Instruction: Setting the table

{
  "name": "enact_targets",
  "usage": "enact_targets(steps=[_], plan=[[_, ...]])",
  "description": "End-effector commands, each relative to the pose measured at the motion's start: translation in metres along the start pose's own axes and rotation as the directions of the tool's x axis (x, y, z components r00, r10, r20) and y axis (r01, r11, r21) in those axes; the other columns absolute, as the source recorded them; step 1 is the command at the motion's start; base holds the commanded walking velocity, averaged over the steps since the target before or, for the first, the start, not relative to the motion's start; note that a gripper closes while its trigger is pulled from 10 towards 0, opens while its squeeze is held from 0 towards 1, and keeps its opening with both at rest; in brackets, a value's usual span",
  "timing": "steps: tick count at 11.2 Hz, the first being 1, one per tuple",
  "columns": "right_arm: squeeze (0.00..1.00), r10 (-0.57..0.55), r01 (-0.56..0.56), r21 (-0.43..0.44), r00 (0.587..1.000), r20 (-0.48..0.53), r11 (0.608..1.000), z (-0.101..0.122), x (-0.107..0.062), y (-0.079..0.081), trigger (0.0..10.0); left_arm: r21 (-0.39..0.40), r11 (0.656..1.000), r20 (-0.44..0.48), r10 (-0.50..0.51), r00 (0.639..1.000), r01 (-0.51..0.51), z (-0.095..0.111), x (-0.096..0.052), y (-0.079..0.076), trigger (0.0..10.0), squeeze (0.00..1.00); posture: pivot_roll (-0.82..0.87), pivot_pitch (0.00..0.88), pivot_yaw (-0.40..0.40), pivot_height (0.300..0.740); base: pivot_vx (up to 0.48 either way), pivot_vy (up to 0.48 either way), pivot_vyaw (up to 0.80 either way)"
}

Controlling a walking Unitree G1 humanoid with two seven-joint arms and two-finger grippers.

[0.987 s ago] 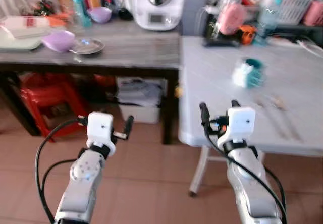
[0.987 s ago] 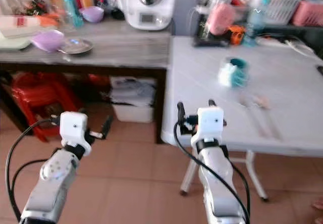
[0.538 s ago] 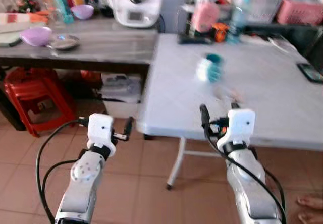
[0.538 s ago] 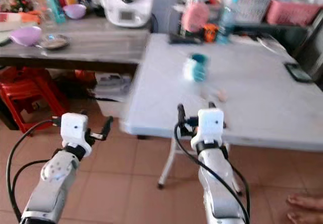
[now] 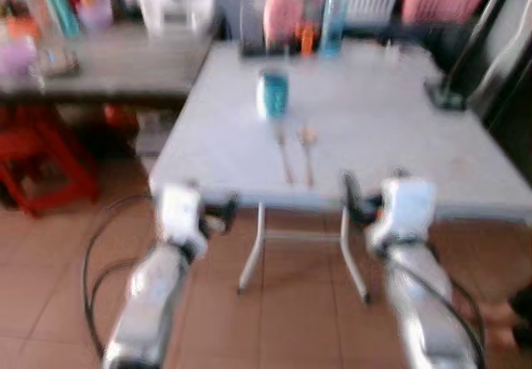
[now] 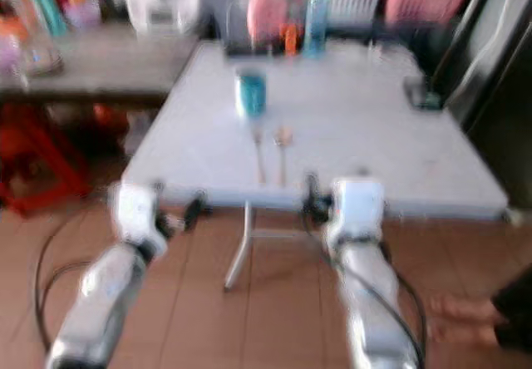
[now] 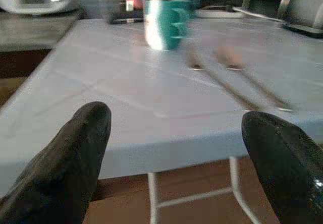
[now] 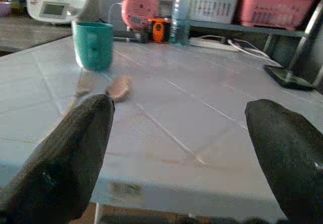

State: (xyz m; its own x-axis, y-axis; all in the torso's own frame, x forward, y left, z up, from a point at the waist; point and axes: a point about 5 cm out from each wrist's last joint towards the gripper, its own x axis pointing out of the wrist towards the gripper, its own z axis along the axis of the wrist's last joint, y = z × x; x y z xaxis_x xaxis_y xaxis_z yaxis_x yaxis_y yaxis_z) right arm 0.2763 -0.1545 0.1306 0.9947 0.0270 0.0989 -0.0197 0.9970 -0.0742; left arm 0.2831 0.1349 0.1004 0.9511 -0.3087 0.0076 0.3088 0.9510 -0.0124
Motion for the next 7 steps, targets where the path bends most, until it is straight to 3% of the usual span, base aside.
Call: enact_targets(steps=[1,2,5,7], plan=[[0.0,0.018,-0.018,0.011,1.0,0.026,1.0,0.0064,0.0008,0.0077,10.0,0.004,1.0,0.009,-0.002,1.0,0.002,0.0034,-0.0009,0.007,10.0,0.0,0.03,0.014,0.033,0.74,0.0,0.0,0.0],[0.0,0.043,-0.042,-0.009,0.998,0.038,0.999,0.0074,-0.0005,0.0106,10.0,-0.003,1.0,0.013,-0.011,1.0,0.011,0.0044,-0.0003,0.0055,10.0,0.0,0.03,0.014,0.035,0.74,0.0,0.0,0.0],[0.0,0.043,-0.043,-0.007,0.998,0.037,0.999,0.0072,-0.0013,0.0111,10.0,-0.007,1.0,0.013,-0.025,1.0,0.025,0.0042,-0.0006,0.0031,10.0,0.0,0.03,0.016,0.036,0.74,0.244,0.0,0.56],[0.0,0.04,-0.04,-0.002,0.999,0.035,0.999,0.007,-0.0008,0.0111,10.0,-0.011,0.999,0.011,-0.039,0.999,0.039,0.0039,-0.0021,0.0034,10.0,0.0,0.03,0.018,0.038,0.74,0.278,0.0,0.0]])
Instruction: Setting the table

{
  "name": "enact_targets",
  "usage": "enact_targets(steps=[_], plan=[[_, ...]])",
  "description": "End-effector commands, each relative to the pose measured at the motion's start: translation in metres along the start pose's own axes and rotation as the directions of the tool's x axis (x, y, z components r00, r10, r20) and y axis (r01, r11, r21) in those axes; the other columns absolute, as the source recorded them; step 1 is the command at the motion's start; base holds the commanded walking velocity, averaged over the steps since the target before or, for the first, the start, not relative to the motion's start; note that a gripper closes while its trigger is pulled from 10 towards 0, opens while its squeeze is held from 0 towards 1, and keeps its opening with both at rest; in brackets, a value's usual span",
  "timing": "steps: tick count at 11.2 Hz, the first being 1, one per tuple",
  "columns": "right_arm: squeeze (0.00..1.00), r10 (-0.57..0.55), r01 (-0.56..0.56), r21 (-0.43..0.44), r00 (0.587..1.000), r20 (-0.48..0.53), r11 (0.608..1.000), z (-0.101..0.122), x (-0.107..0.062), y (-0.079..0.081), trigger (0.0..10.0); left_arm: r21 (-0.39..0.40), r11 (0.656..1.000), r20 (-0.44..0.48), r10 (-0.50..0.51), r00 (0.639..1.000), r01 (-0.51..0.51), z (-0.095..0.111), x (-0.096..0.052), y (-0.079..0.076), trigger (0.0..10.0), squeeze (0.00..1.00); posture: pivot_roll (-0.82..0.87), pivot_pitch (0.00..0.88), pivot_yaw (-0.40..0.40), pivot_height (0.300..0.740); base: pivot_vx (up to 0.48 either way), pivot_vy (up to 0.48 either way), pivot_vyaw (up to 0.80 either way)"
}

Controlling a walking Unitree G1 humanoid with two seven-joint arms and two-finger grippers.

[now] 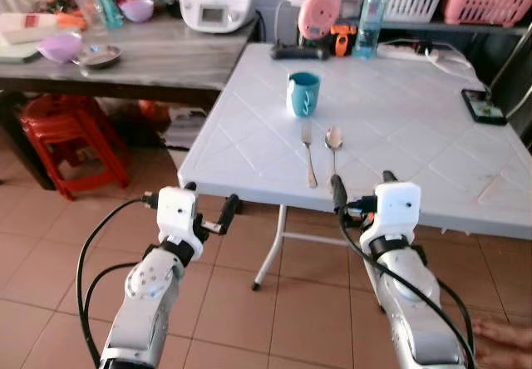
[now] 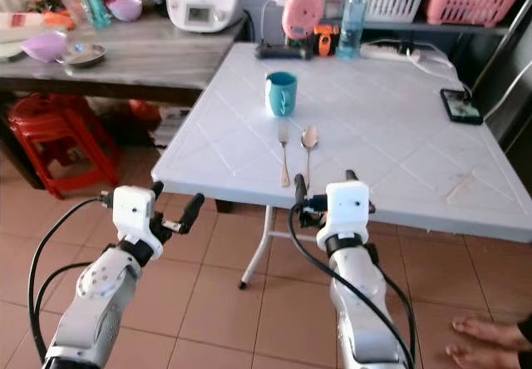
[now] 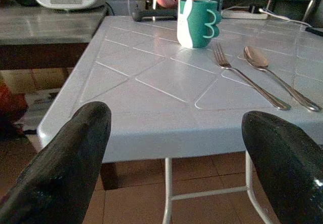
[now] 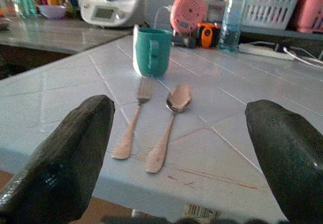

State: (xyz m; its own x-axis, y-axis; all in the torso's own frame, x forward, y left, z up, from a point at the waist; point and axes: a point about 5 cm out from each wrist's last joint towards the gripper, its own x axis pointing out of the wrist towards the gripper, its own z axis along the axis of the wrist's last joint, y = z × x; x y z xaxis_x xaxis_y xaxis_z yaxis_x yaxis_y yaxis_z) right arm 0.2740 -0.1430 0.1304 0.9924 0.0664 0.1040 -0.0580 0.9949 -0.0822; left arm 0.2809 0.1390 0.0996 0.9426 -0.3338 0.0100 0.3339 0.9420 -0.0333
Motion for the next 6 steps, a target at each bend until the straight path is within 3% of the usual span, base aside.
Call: enact_targets(steps=[1,6], plan=[[0.0,0.0,0.0,0.003,1.0,0.027,1.0,0.0061,0.0013,-0.0005,10.0,0.01,1.0,0.009,-0.015,1.0,0.015,0.0045,0.0011,-0.0003,10.0,0.0,0.03,0.018,0.038,0.74,0.292,0.0,0.0],[0.0,-0.004,0.004,0.002,1.0,0.022,1.0,0.0055,0.0006,-0.0004,10.0,0.001,0.999,0.008,-0.038,0.999,0.038,0.0038,0.002,-0.0043,10.0,0.0,0.03,0.018,0.04,0.74,0.299,0.0,0.0]])
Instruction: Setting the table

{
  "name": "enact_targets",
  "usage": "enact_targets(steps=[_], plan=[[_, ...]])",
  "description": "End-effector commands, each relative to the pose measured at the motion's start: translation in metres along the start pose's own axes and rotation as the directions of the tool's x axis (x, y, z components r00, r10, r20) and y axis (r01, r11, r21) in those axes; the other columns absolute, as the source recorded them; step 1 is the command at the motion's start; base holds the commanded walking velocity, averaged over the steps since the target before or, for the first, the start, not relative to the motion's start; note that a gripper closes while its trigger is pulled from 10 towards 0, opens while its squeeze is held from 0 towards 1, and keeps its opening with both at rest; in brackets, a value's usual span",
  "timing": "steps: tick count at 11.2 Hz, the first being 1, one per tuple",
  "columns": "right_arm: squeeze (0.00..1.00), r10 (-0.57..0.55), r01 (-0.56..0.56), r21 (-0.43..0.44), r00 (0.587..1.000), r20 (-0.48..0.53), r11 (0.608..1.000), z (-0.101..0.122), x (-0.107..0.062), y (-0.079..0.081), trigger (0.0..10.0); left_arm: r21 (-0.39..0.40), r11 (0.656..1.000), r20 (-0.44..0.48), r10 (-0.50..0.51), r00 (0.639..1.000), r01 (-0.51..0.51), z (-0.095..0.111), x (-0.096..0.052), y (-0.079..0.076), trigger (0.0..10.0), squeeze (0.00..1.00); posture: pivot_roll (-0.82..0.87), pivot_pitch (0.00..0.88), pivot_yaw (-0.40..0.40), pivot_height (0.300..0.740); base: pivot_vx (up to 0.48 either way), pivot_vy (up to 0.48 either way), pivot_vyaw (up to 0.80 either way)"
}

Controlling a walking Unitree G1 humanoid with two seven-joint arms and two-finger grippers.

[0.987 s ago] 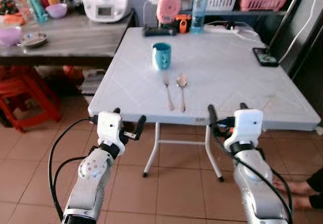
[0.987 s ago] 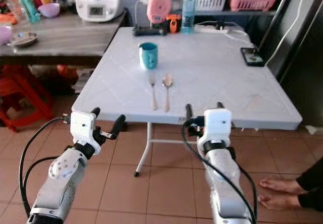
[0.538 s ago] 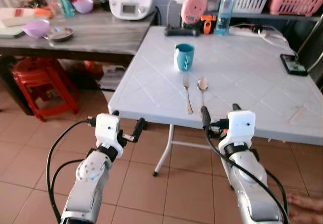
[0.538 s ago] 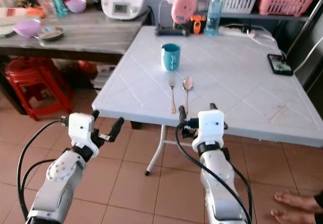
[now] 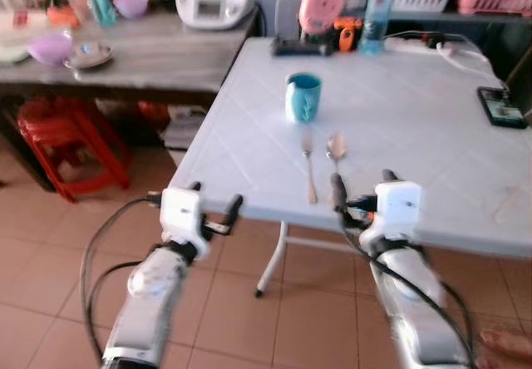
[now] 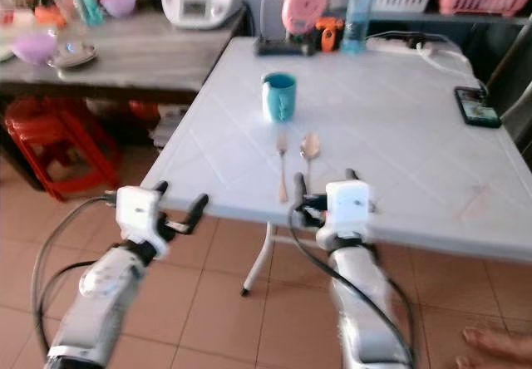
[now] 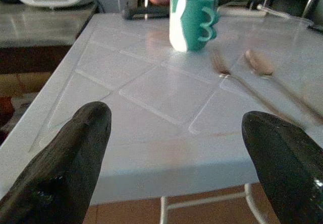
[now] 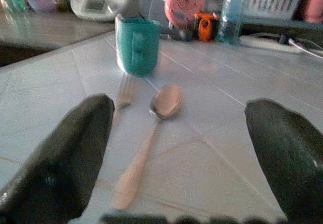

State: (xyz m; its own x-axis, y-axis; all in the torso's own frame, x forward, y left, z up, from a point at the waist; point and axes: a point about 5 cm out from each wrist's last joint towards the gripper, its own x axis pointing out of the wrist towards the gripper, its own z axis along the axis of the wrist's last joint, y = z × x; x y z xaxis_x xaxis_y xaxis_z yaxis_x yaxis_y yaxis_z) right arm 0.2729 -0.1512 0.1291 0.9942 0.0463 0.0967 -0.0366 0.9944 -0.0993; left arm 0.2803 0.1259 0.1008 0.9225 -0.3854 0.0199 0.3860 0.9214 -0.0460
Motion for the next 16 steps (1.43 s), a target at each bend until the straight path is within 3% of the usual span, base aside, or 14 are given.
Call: enact_targets(steps=[1,9,11,12,14,16], plan=[[0.0,0.016,-0.017,0.021,0.999,0.03,1.0,0.007,0.002,0.007,10.0,0.014,1.0,-0.001,0.016,1.0,-0.016,0.003,-0.002,0.008,10.0,0.0,0.03,0.018,0.04,0.74,0.3,0.0,0.0],[0.0,0.044,-0.044,0.042,0.999,0.01,0.998,0.004,0.002,0.012,10.0,-0.003,1.0,-0.006,0.007,1.0,-0.007,0.001,-0.004,0.008,10.0,0.0,0.03,0.021,0.042,0.74,0.275,0.0,0.0],[0.0,0.076,-0.076,0.058,0.997,0.004,0.995,0.004,0.003,0.016,10.0,0.023,0.996,-0.016,-0.083,0.996,0.083,-0.001,-0.012,0.006,10.0,0.0,0.03,0.019,0.039,0.74,0.0,0.0,0.0],[0.0,0.084,-0.084,0.057,0.996,-0.007,0.995,0.007,0.007,0.016,10.0,0.032,0.981,0.028,-0.19,0.981,0.19,0.007,-0.017,-0.001,10.0,0.0,0.03,0.022,0.034,0.74,0.0,0.0,0.0],[0.0,0.115,-0.113,0.048,0.993,-0.038,0.992,0.005,0.016,0.018,10.0,0.049,0.974,0.0,-0.223,0.975,0.223,0.004,-0.024,0.0,10.0,0.0,0.03,0.023,0.029,0.74,0.0,0.0,0.0],[0.0,0.178,-0.172,0.07,0.979,-0.094,0.983,0.001,0.027,0.037,10.0,0.072,0.946,0.0,-0.316,0.949,0.315,0.006,-0.035,-0.001,10.0,0.0,0.03,0.033,0.021,0.74,0.0,0.0,0.0]])
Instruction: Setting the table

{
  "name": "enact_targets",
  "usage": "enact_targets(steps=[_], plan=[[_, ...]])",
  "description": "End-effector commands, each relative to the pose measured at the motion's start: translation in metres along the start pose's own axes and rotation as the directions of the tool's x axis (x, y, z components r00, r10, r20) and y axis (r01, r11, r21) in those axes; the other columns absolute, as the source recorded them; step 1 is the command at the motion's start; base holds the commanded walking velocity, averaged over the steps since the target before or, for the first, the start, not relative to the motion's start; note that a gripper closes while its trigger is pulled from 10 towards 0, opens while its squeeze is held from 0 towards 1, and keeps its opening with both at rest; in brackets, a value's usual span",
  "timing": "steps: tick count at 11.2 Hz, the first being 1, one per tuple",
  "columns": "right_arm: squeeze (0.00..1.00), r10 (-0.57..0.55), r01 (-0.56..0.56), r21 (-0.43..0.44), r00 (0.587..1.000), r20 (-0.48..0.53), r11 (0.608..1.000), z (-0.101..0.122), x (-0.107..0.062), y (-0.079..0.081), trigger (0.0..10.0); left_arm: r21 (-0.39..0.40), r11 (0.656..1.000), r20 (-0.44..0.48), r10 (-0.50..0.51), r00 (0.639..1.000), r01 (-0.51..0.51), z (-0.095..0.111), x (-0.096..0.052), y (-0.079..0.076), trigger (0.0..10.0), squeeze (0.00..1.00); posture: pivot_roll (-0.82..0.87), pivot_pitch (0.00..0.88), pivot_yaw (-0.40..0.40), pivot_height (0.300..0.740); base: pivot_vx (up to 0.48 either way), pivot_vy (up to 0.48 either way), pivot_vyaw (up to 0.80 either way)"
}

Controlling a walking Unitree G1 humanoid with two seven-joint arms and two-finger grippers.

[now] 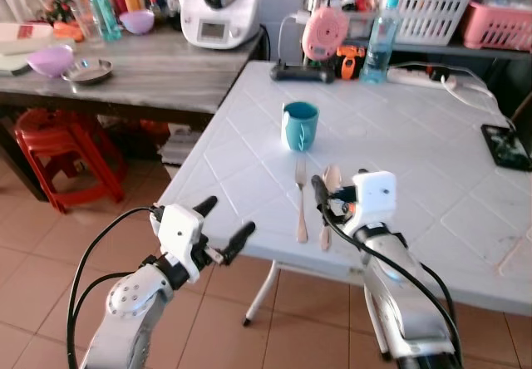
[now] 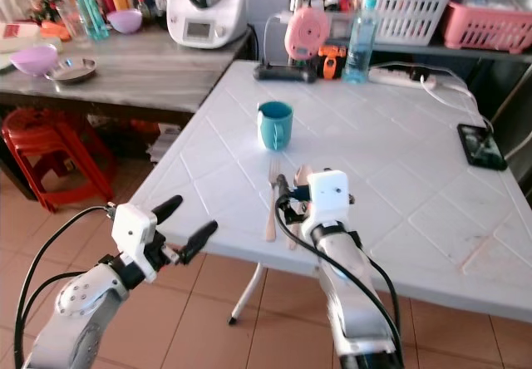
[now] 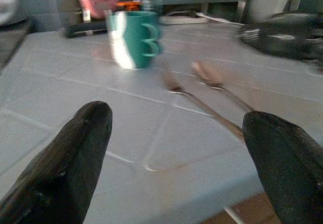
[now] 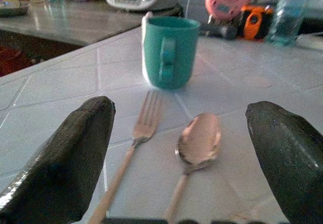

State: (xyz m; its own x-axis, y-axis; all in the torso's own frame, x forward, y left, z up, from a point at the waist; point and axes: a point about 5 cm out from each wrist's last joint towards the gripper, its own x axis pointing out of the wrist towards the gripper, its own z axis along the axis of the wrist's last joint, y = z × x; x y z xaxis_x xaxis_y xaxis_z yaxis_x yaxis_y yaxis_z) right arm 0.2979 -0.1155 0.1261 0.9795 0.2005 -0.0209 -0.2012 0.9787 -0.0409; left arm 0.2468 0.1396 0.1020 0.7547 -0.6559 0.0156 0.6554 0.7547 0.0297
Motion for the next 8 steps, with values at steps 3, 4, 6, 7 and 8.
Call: enact_targets(steps=[3,4,6,7,8], plan=[[0.0,0.045,-0.042,0.05,0.997,-0.062,0.998,0.002,0.026,0.022,10.0,0.025,0.997,0.004,-0.078,0.997,0.078,0.005,-0.001,-0.003,10.0,0.0,0.03,0.039,0.019,0.74,0.0,0.0,0.0],[0.0,0.02,-0.004,0.135,0.993,-0.118,0.991,0.0,0.036,0.023,10.0,0.024,0.997,0.013,-0.072,0.997,0.072,0.005,0.0,-0.003,10.0,0.0,0.03,0.041,0.016,0.74,0.0,0.0,0.0],[0.0,0.02,0.005,0.151,0.985,-0.169,0.989,-0.003,0.044,0.031,10.0,0.009,0.996,0.026,-0.089,0.996,0.089,0.009,0.006,-0.008,10.0,0.0,0.02,0.044,0.01,0.74,0.0,0.0,0.0],[0.0,0.028,-0.005,0.13,0.983,-0.182,0.992,-0.005,0.045,0.033,10.0,0.001,0.995,0.022,-0.101,0.995,0.101,0.009,0.006,-0.011,10.0,0.0,0.02,0.047,0.008,0.74,0.0,0.0,0.0],[0.0,0.042,-0.013,0.142,0.978,-0.204,0.99,-0.009,0.046,0.037,10.0,-0.006,0.994,0.021,-0.107,0.994,0.108,0.009,0.005,-0.014,10.0,0.0,0.02,0.05,0.005,0.74,0.0,0.0,0.0]])
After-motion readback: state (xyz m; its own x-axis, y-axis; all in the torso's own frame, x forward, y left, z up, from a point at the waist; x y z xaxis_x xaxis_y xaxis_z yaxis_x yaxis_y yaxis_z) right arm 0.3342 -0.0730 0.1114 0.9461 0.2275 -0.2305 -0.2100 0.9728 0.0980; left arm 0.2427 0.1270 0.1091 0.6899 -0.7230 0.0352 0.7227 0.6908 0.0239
